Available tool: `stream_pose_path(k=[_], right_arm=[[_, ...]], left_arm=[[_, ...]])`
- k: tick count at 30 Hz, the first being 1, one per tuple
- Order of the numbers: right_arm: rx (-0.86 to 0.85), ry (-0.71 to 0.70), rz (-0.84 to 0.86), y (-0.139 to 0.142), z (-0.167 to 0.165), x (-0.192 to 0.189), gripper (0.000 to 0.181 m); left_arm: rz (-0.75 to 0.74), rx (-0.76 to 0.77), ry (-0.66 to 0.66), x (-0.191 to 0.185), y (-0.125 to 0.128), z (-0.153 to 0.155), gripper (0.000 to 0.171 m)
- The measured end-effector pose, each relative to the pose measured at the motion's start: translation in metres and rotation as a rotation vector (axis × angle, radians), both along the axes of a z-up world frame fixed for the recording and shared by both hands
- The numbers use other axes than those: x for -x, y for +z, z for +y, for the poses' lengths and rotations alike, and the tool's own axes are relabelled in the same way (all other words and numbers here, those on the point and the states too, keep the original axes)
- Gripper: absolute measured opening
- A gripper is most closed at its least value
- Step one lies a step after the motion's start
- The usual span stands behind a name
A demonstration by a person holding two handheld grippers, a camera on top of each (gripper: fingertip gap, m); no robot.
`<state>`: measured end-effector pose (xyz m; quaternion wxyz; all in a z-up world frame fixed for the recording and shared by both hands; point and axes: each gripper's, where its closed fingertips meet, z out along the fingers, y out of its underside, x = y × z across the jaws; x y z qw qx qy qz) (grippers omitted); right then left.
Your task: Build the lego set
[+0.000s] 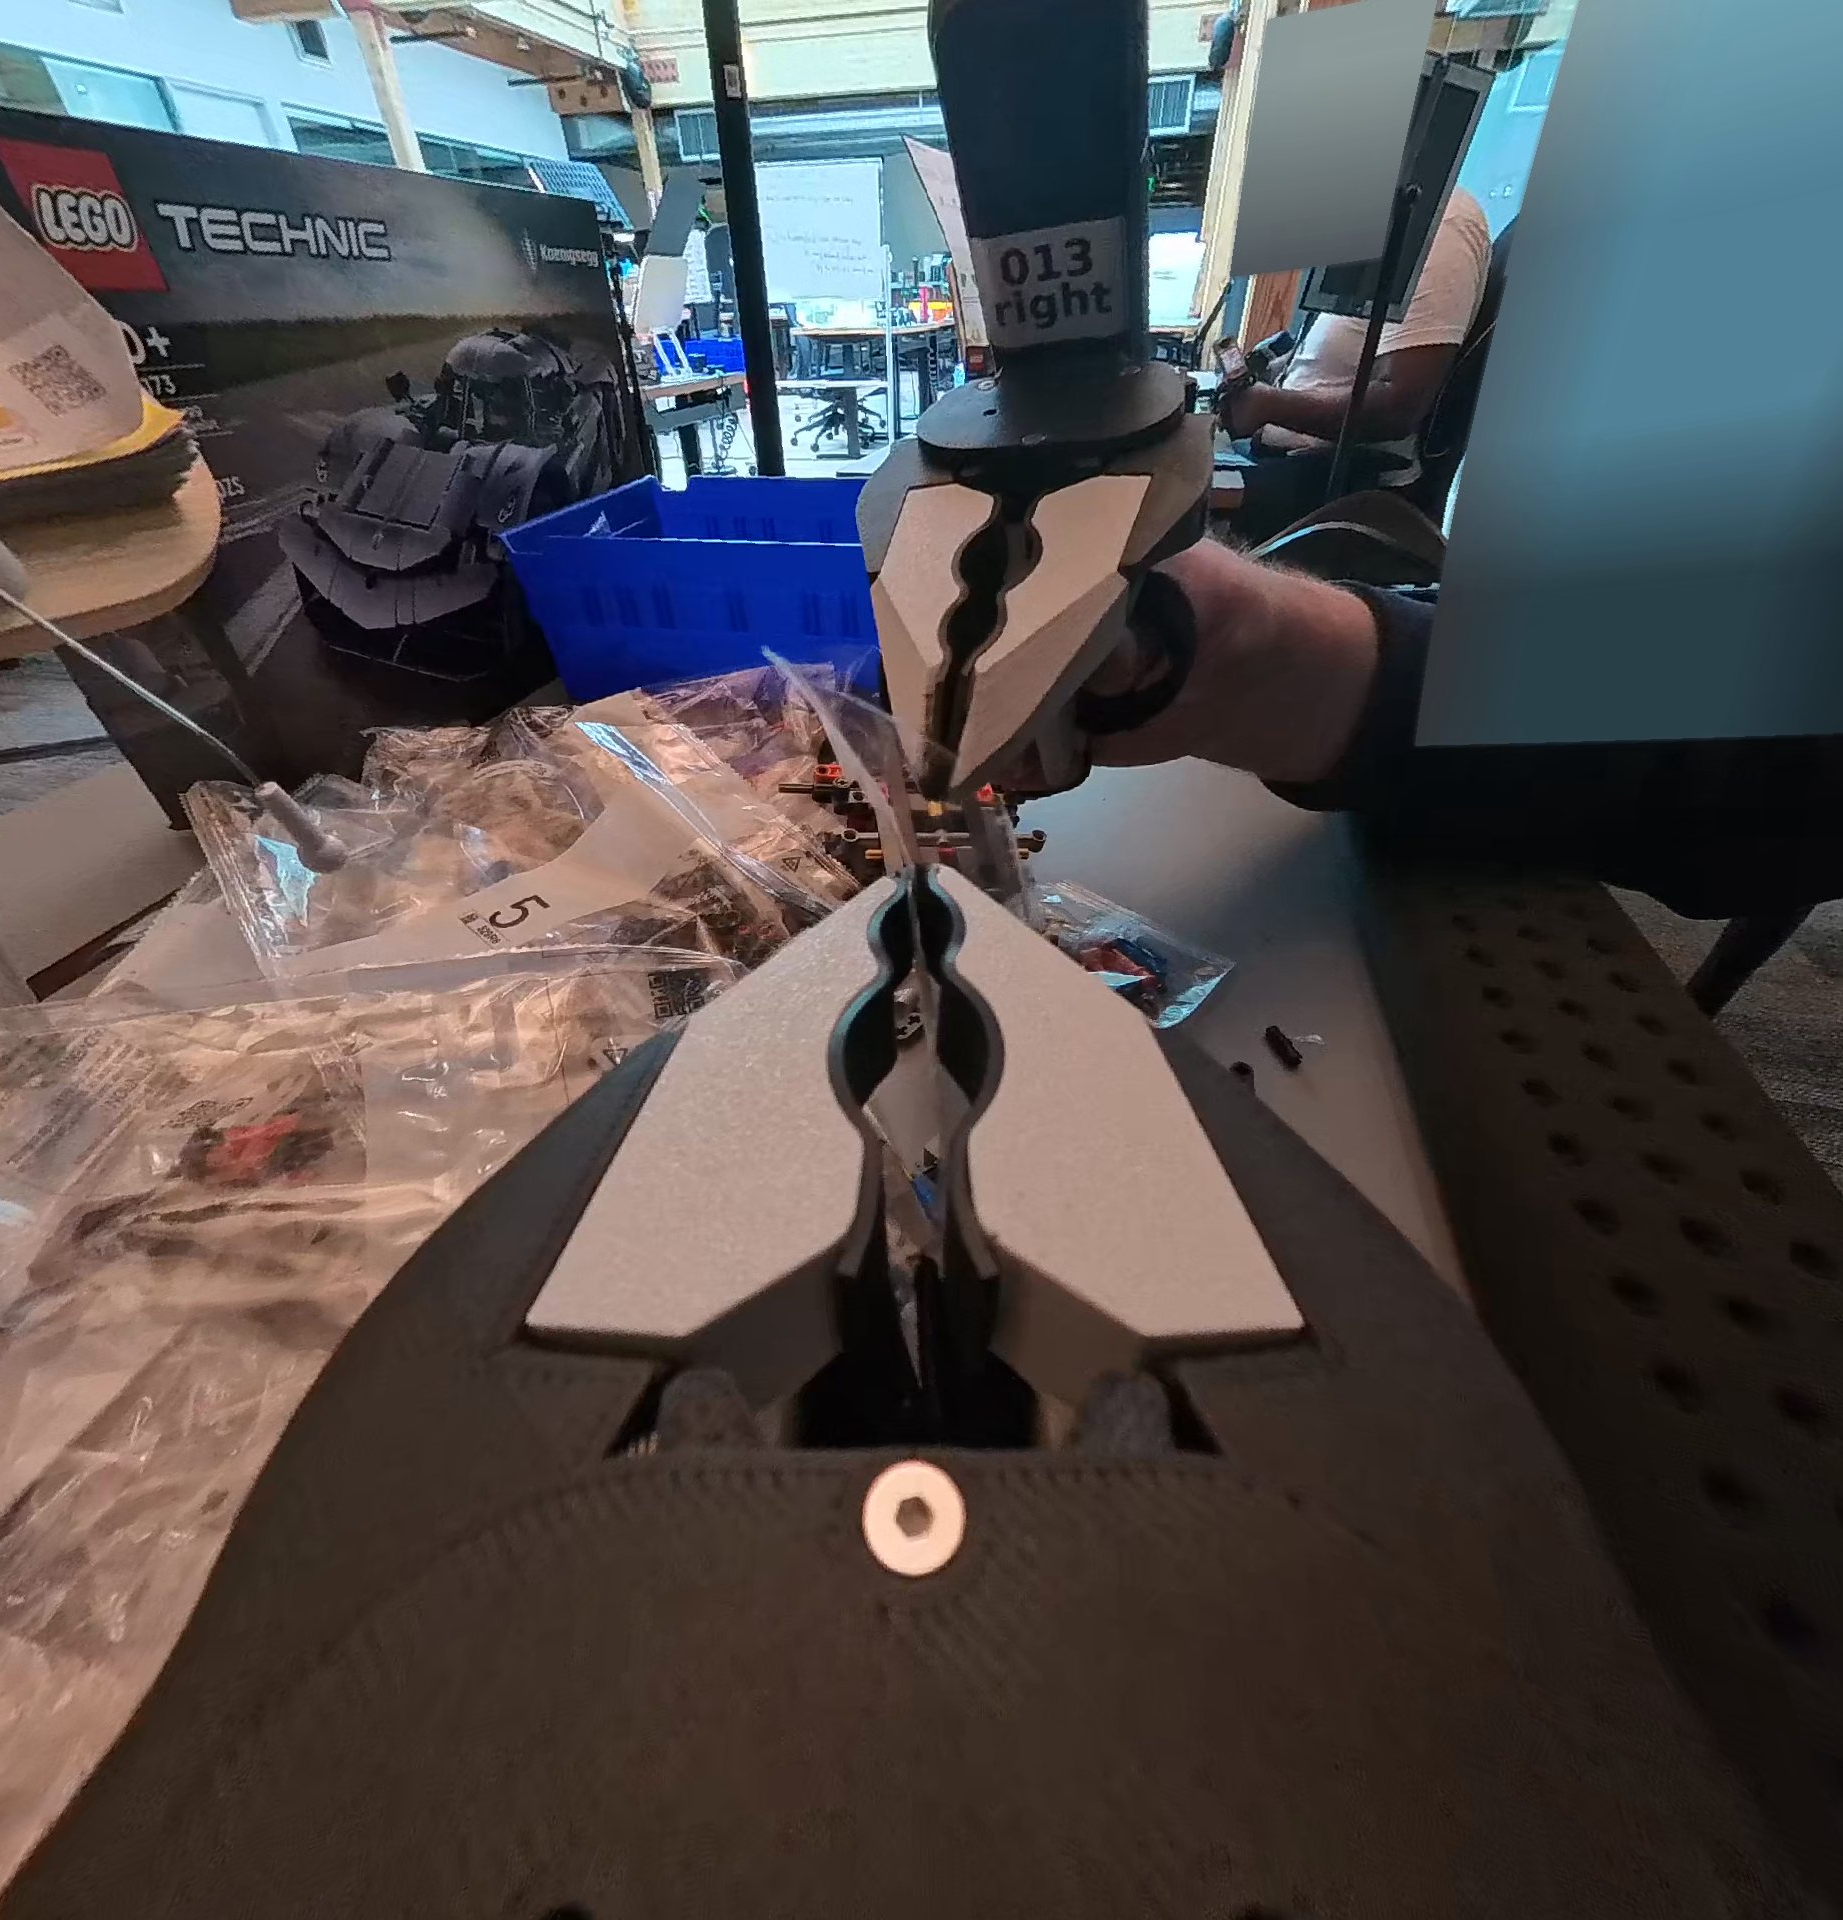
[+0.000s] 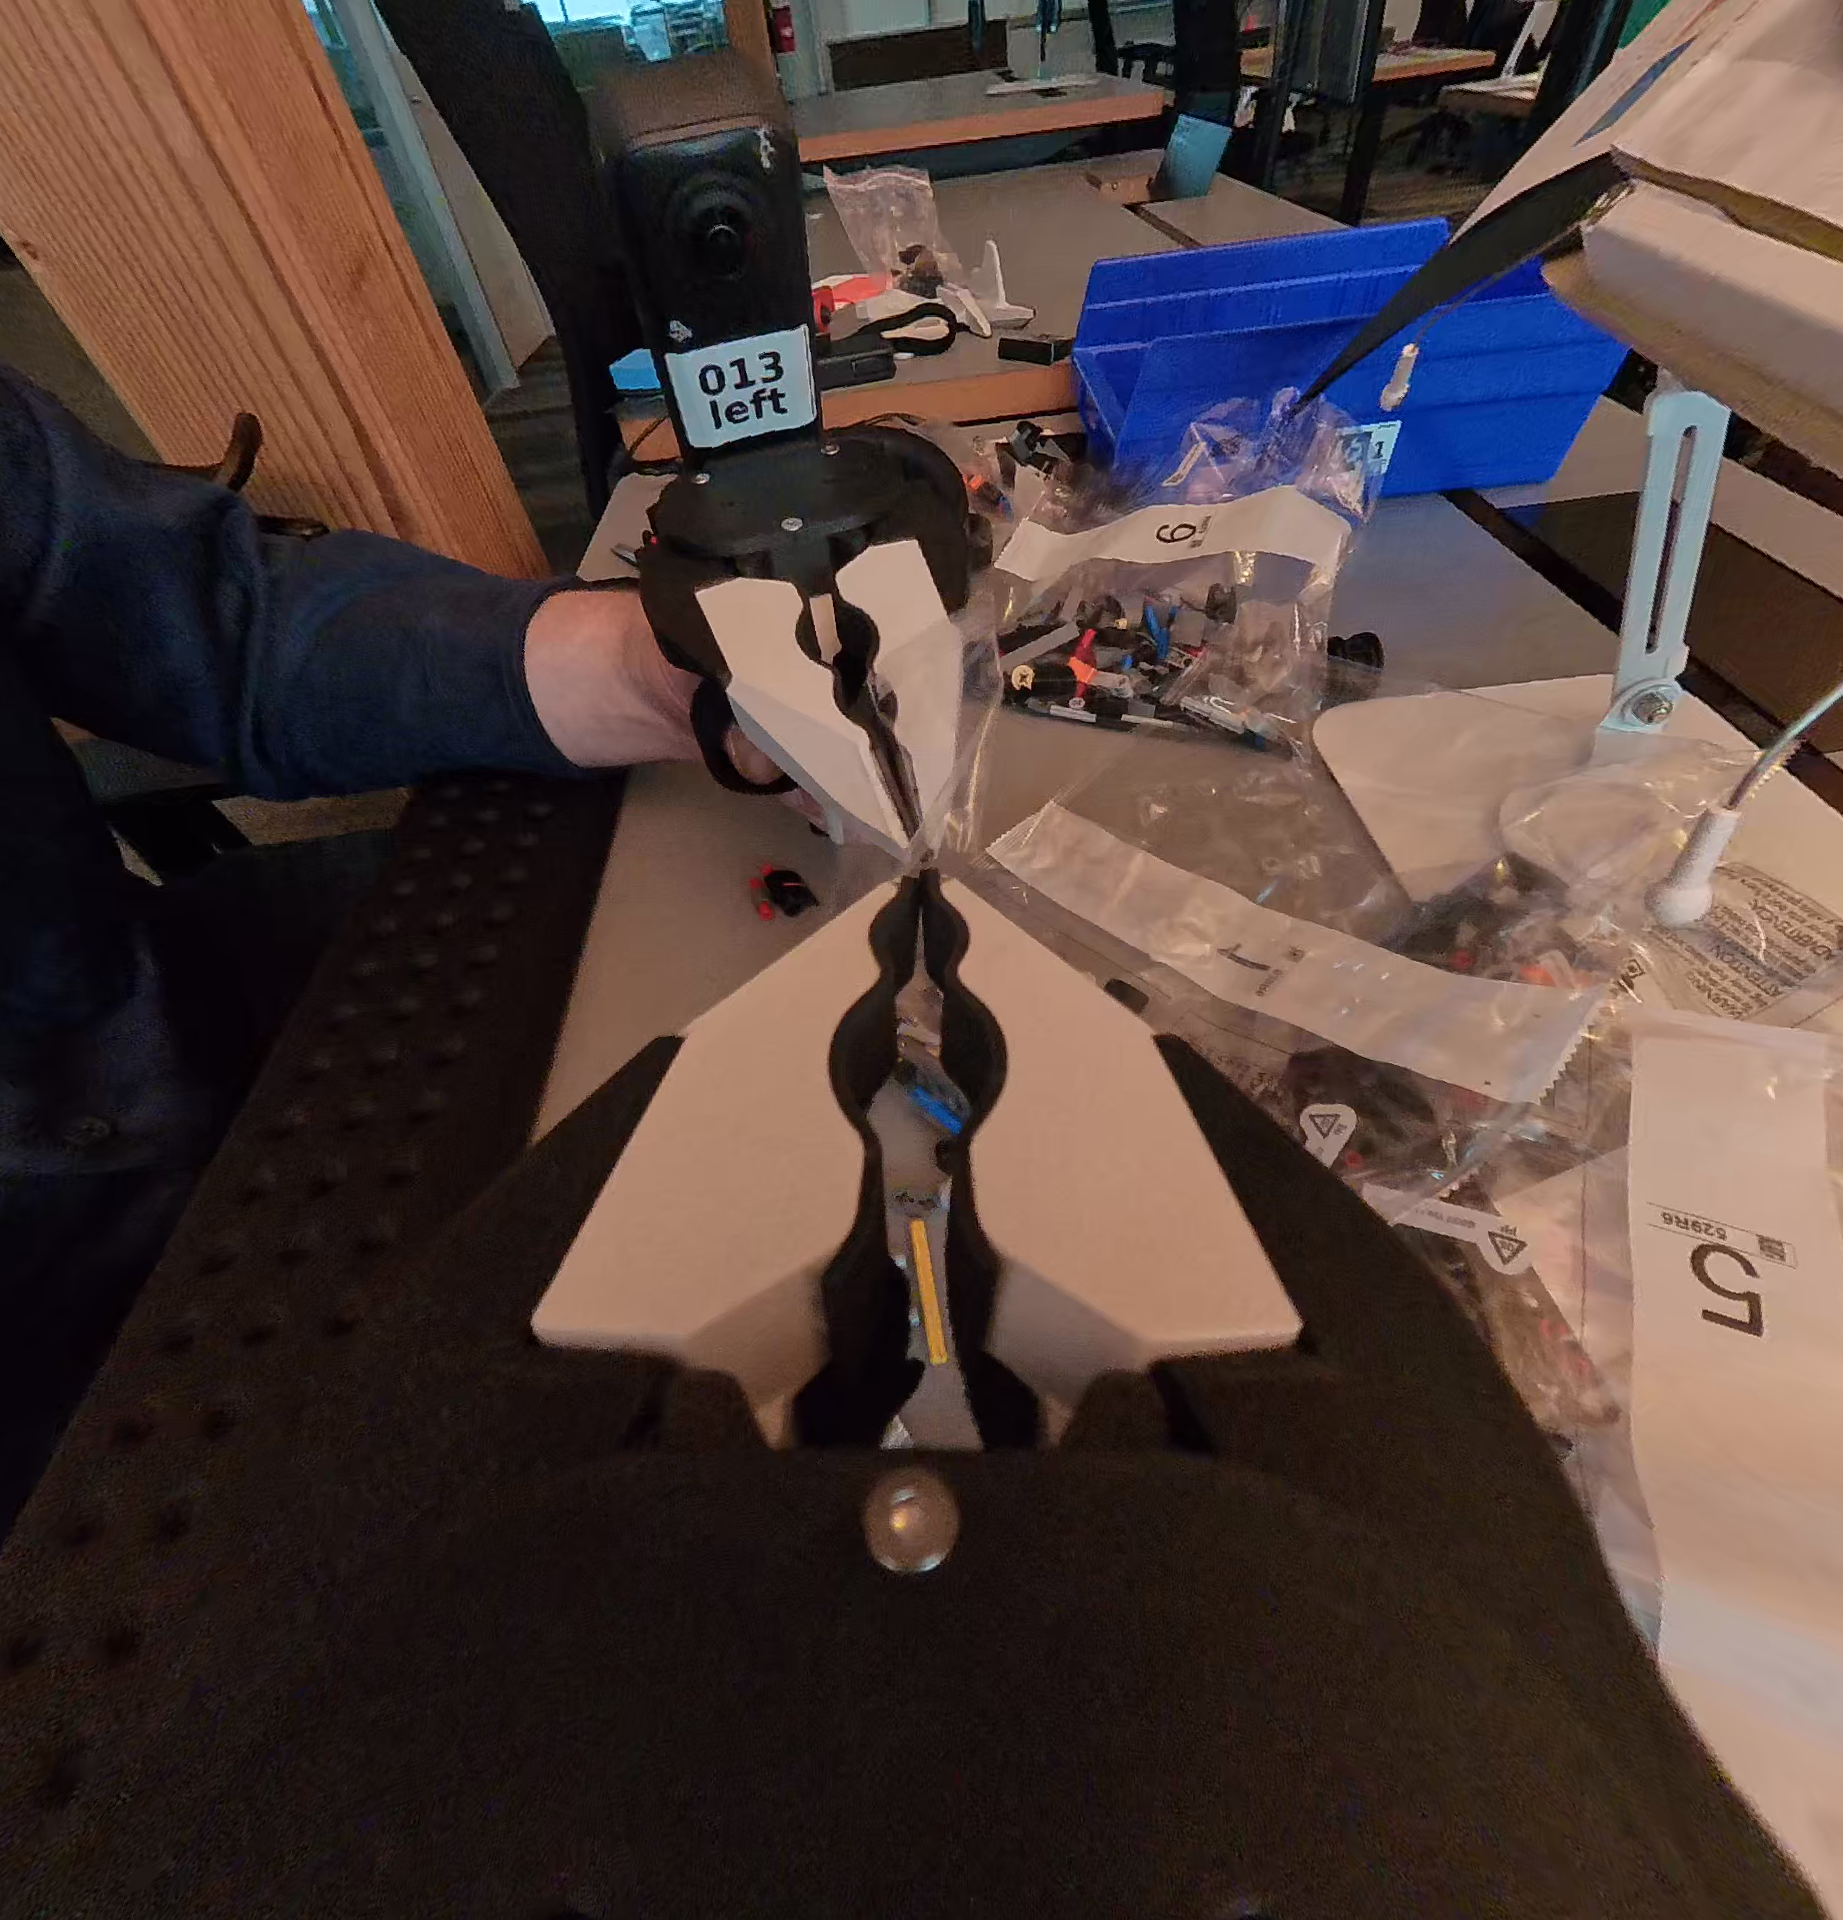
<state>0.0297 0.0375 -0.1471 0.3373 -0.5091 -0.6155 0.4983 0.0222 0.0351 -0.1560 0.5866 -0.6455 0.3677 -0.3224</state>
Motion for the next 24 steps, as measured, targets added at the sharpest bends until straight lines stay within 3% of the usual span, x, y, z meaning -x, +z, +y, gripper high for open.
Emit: stream_pose_path(k=[14, 24], right_arm=[[-0.066, -0.001, -0.06, -0.015, -0.007, 0.009, 0.002], [-0.085, 0.043, -0.093, -0.024, -0.017, 0.013, 0.029]], left_arm=[[0.013, -0.01, -0.019, -0.005, -0.001, -0.003, 0.0], [0.023, -0.009, -0.024, -0.008, -0.003, -0.004, 0.005]])
